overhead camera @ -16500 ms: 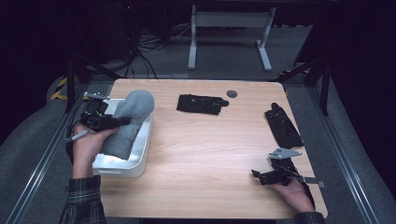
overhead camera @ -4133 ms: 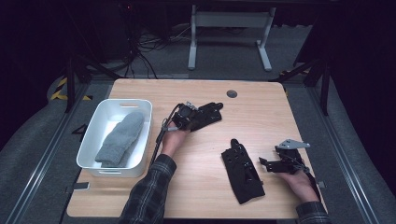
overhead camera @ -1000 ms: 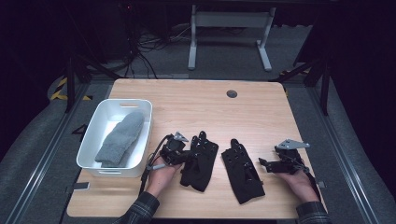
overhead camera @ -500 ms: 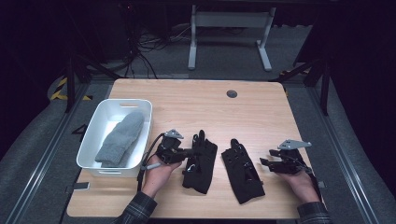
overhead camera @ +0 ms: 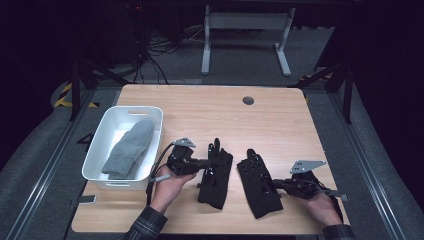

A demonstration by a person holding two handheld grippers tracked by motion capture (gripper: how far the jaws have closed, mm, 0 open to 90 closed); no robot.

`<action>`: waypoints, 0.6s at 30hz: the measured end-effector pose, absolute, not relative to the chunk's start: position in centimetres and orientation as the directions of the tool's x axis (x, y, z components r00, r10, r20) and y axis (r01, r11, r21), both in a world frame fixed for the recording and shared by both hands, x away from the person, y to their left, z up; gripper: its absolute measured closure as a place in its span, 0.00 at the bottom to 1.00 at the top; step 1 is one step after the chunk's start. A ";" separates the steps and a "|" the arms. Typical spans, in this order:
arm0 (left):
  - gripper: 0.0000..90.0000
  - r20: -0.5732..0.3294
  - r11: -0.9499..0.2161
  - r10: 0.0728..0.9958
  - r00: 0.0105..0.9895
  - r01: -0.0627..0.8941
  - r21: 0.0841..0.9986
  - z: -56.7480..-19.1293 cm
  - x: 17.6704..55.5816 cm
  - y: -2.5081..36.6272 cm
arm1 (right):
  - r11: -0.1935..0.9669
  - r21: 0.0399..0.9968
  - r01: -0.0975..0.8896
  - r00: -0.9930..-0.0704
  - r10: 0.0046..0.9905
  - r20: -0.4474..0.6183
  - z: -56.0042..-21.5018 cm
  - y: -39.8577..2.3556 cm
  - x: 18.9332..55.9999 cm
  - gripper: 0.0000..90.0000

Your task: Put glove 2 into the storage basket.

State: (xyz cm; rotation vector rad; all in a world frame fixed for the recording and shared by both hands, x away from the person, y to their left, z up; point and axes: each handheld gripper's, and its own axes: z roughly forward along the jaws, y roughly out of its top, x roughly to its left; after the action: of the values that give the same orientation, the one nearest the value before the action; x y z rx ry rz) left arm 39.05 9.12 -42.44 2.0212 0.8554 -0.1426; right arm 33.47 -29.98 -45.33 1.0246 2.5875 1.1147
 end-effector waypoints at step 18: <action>0.97 -0.431 -0.366 0.478 0.765 0.620 0.694 -42.4 38.6 8.1 | 0.527 0.681 0.508 -0.810 0.562 0.169 -45.7 -27.4 33.4 1.00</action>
State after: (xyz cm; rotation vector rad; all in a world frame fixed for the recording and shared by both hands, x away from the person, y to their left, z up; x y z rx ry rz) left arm 38.59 8.10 -42.44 2.0314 0.8239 -0.1933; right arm 33.35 -27.43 -45.66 0.9407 2.6822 1.1606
